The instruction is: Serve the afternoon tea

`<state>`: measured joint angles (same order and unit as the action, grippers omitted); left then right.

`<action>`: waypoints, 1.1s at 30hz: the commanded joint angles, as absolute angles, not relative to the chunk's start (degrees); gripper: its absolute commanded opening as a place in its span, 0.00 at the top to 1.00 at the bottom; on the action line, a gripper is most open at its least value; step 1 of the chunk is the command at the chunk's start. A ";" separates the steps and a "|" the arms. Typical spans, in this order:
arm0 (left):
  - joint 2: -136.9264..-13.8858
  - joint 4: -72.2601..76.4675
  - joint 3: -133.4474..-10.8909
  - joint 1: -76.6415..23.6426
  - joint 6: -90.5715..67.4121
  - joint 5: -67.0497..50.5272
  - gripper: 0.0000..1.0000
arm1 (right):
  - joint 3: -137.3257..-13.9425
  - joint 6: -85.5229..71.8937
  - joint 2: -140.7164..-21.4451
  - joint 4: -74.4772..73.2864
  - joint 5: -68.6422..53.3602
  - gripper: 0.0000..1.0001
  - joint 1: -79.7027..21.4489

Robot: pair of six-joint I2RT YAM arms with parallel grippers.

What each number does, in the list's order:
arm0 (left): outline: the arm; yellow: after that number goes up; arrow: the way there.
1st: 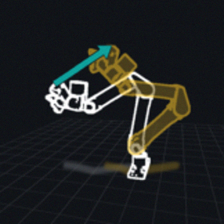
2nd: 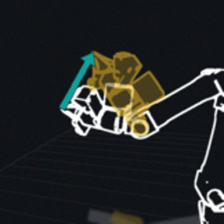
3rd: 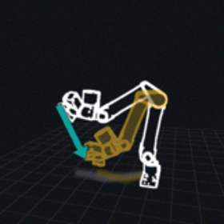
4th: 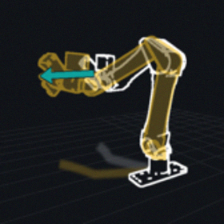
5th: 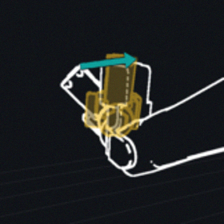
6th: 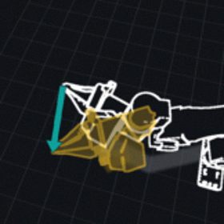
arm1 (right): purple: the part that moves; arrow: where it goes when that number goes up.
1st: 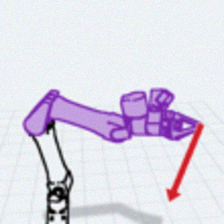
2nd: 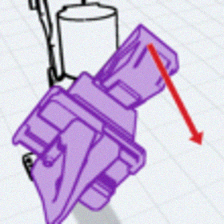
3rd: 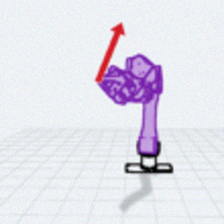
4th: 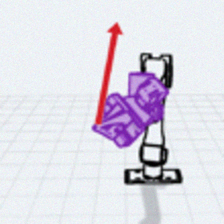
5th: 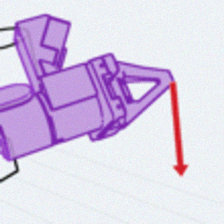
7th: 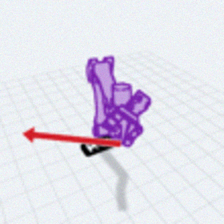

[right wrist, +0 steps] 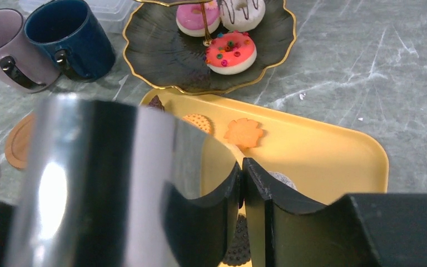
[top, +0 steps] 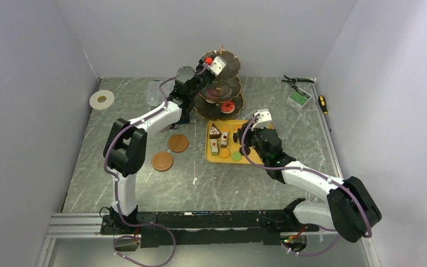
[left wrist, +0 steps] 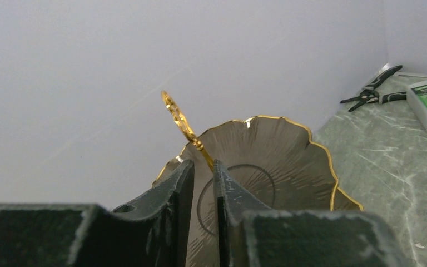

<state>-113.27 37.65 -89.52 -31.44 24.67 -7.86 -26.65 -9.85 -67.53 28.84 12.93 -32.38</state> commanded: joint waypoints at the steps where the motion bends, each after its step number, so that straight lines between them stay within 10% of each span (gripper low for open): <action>1: -109.69 34.49 -92.94 -31.70 23.46 -0.20 0.71 | -29.78 -8.19 -68.28 33.39 13.43 0.51 -33.32; 22: -101.61 19.44 -93.99 -30.76 17.93 -1.70 0.07 | -32.77 -9.81 -73.35 31.27 19.73 0.42 -35.36; 33: -95.80 6.31 -96.54 -27.42 15.37 -0.09 0.07 | -32.26 -5.92 -67.91 28.93 20.50 0.72 -35.77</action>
<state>-99.98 12.25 -93.32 -28.60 17.30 -1.43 -30.30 -8.01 -71.09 27.11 20.49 -35.68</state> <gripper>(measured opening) 0.932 0.348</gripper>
